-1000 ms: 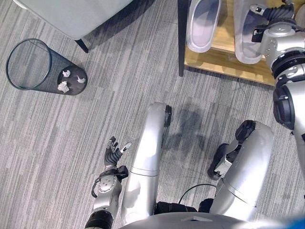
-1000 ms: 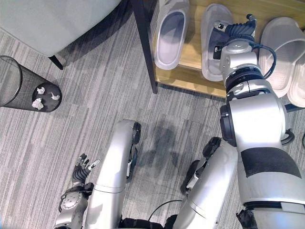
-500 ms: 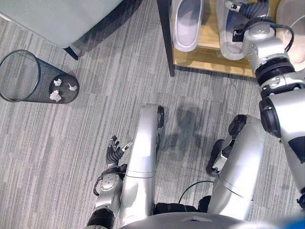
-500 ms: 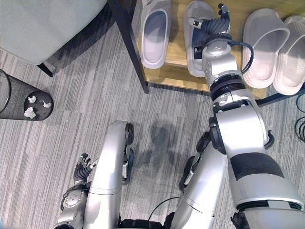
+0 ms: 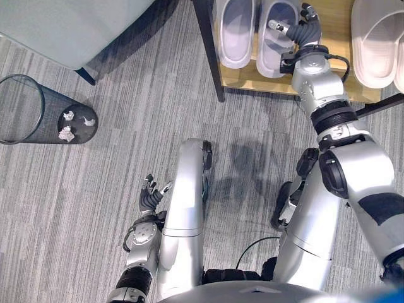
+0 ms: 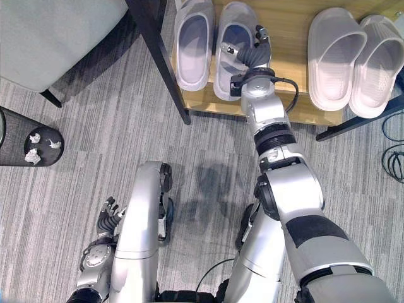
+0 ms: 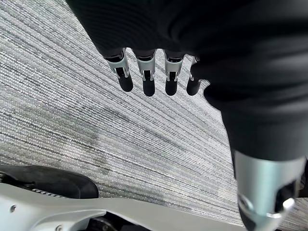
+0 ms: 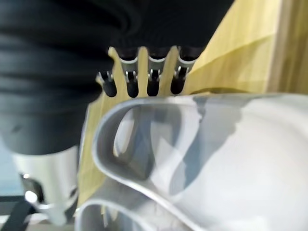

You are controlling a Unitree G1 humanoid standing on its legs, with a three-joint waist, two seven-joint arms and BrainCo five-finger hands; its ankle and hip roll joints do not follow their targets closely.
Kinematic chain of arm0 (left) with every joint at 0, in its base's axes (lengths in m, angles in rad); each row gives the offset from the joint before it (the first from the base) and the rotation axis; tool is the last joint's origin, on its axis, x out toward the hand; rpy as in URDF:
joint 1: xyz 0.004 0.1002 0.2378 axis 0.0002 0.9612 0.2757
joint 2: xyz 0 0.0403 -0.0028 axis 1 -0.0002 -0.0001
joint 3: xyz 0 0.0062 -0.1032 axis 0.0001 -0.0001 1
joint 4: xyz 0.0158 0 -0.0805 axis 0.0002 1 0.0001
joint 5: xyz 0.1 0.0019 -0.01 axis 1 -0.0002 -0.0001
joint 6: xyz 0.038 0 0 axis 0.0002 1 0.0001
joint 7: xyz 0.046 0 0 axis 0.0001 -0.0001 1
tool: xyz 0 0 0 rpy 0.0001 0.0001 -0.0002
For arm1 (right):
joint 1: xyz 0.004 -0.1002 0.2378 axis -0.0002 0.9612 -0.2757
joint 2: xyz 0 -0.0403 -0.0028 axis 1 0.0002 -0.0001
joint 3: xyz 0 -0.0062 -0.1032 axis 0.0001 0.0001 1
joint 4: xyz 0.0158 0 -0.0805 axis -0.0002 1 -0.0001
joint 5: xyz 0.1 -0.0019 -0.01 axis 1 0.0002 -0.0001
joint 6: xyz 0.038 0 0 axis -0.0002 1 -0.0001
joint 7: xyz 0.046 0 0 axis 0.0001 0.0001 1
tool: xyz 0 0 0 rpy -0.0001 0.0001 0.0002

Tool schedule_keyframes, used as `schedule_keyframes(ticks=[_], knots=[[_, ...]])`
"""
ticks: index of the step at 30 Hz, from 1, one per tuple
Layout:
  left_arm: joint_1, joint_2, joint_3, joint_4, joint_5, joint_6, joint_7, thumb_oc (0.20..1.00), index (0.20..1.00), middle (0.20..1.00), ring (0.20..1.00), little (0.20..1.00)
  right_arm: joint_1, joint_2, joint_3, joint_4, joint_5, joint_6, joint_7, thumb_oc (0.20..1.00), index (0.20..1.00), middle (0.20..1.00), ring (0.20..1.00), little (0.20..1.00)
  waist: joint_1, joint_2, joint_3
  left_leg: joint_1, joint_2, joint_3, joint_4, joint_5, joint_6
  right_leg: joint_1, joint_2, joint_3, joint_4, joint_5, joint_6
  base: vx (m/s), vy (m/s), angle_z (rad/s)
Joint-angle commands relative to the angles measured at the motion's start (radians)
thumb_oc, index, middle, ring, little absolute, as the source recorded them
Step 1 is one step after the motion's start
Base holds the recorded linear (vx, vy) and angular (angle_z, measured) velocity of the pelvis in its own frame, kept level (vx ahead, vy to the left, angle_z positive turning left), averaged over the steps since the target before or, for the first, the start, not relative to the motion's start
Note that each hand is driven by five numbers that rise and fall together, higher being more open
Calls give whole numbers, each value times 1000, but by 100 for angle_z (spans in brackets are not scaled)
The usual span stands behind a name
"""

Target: Arrange the slippers neatly on the shoe rack.

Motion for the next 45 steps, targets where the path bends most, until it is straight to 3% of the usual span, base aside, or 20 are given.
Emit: schedule_keyframes(ticks=[1, 6, 12, 16, 30, 45], knots=[[31, -17, -26, -39, -13, -27, 13, 1000, 1000, 1000, 1000, 1000, -48, -5, 17, -57, -48, -21, 8, 1000, 1000, 1000, 1000, 1000, 28, -12, -21, -98, 26, -70, 132, -32, 99, 14, 14, 109, -53, 233, -60, -13, -1, -4], [16, -9, -40, -31, 7, -27, 22, 1000, 1000, 1000, 1000, 1000, -42, -14, -5, -56, -59, -17, -9, 1000, 1000, 1000, 1000, 1000, 30, -7, -21, -98, 25, -73, 132, -32, 100, 14, 17, 105, -55, 234, -60, 0, 0, 0], [12, 3, -52, -4, 38, -36, 28, 1000, 1000, 1000, 1000, 1000, -87, -35, -24, 77, -49, -65, -24, 1000, 1000, 1000, 1000, 1000, 42, 3, -21, -98, 21, -75, 133, -31, 101, 14, 19, 106, -51, 232, -58, 0, 0, 0], [8, 10, -58, 4, 40, -35, 12, 1000, 1000, 1000, 1000, 1000, -90, -46, -29, 87, -2, -105, 16, 1000, 1000, 1000, 1000, 1000, 48, 5, -21, -98, 15, -75, 137, -26, 100, 14, 17, 109, -46, 236, -56, 0, 0, 0], [-1, 24, -95, 48, 78, -39, -4, 1000, 1000, 1000, 1000, 1000, -208, -57, 37, 246, 29, -124, 70, 1000, 1000, 1000, 1000, 1000, 66, 14, -34, -98, -5, -81, 125, -7, 101, 18, 19, 112, -41, 241, -52, 0, 0, 0], [4, 18, -107, 119, 105, -62, -10, 1000, 1000, 1000, 1000, 1000, -227, -92, 58, 279, 61, -163, 118, 1000, 1000, 1000, 1000, 1000, 84, 17, -63, -98, -23, -85, 115, 8, 104, 21, 13, 114, -44, 245, -49, 0, 0, 0]])
